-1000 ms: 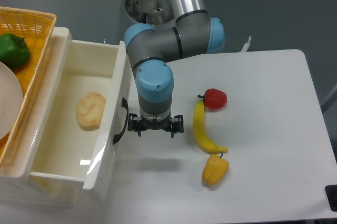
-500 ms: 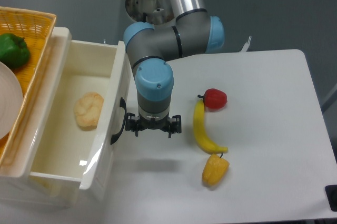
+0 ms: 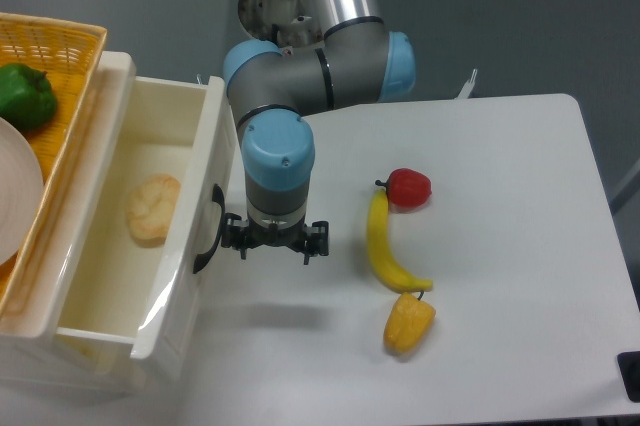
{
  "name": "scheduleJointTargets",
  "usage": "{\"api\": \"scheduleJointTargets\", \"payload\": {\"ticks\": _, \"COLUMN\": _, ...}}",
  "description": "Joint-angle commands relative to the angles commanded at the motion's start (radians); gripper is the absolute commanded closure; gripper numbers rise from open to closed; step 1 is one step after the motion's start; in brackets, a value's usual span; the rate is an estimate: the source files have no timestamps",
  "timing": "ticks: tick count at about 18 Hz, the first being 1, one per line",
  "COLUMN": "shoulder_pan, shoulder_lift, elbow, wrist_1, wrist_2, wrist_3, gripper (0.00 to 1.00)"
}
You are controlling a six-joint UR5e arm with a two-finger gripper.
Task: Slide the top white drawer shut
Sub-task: 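Push the drawer front with the gripper into the cabinet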
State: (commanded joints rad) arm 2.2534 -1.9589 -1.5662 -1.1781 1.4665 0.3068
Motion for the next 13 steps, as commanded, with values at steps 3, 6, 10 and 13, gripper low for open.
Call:
{"api": "scheduleJointTargets", "payload": {"ticks": 3, "shoulder_pan": -0.018, "shoulder_lift": 0.0, "elbow": 0.0, "wrist_1": 0.0, "wrist_2": 0.0, "wrist_3": -0.003, "gripper": 0.0}}
{"api": "scheduleJointTargets", "payload": {"ticks": 6, "shoulder_pan": -0.035, "shoulder_lift": 0.0, "elbow": 0.002, "wrist_1": 0.0, "wrist_2": 0.0, "wrist_3": -0.003, "gripper": 0.0}}
{"api": "scheduleJointTargets", "payload": {"ticks": 10, "shoulder_pan": -0.06, "shoulder_lift": 0.0, "elbow": 0.002, "wrist_1": 0.0, "wrist_2": 0.0, "wrist_3": -0.005, "gripper": 0.0}}
{"api": "scheduleJointTargets", "payload": {"ticks": 13, "shoulder_pan": -0.074, "shoulder_lift": 0.002, "elbow": 0.002, "wrist_1": 0.0, "wrist_2": 0.0, "wrist_3": -0.006, "gripper": 0.0}}
